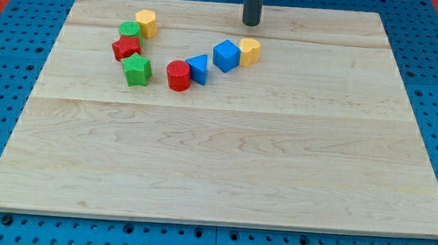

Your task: Push the yellow hexagon to the top side

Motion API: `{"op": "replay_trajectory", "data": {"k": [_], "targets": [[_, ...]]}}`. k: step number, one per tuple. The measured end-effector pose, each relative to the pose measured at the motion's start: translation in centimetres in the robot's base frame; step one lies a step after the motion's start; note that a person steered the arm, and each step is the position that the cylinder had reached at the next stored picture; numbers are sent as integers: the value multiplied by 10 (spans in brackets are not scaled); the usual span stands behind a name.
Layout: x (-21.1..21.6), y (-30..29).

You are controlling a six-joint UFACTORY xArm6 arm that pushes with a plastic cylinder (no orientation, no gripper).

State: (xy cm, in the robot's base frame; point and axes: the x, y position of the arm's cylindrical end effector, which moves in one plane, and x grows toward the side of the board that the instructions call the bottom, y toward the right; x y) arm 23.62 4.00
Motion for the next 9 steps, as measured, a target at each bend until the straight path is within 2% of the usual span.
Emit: {"op": "replay_trajectory", "data": {"k": [1,2,3,5,6,7,8,9], "targets": [[-2,-4],[-44,-13],[-44,-26],[-43,-119],[-43,-189],[2,-277],[11,-293],[23,-237]]}}
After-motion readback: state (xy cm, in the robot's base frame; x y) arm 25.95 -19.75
